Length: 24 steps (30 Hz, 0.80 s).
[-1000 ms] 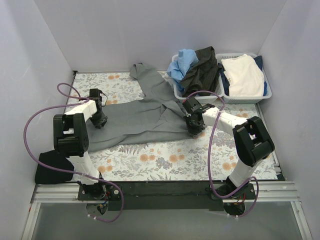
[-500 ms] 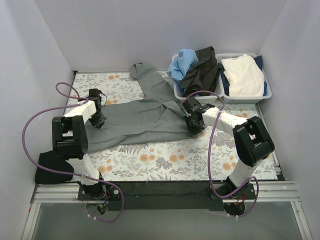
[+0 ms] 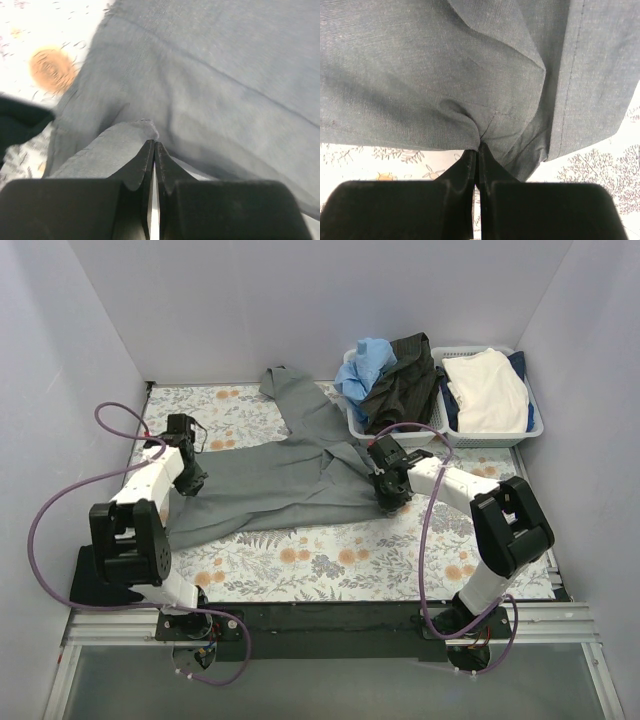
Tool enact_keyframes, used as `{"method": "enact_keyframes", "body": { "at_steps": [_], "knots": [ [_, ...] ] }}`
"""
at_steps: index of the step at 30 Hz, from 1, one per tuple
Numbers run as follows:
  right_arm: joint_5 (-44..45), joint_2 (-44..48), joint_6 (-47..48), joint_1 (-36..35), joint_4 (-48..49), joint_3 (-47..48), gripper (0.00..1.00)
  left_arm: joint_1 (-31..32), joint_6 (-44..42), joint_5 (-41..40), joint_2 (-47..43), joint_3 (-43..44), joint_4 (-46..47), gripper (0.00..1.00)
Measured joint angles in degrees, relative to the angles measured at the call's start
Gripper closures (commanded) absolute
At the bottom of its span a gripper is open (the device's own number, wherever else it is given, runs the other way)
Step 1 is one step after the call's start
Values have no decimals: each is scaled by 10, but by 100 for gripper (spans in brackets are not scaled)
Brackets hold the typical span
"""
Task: Fold and stack the long sleeve shirts
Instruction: Flatten the shirt out
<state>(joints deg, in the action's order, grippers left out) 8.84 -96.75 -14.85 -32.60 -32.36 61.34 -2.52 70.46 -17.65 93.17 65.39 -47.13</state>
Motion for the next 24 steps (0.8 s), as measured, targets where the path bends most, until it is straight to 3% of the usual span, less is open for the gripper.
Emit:
{"method": "enact_keyframes", "body": {
  "at_steps": [8,24],
  "knots": [
    [-1,56,0,0,-1,-29,99,0,20,19,-156,-3,-83,100],
    [-57,169,7,1,-28,-118,99,1,91,36,-296,-66,-233,100]
  ]
}}
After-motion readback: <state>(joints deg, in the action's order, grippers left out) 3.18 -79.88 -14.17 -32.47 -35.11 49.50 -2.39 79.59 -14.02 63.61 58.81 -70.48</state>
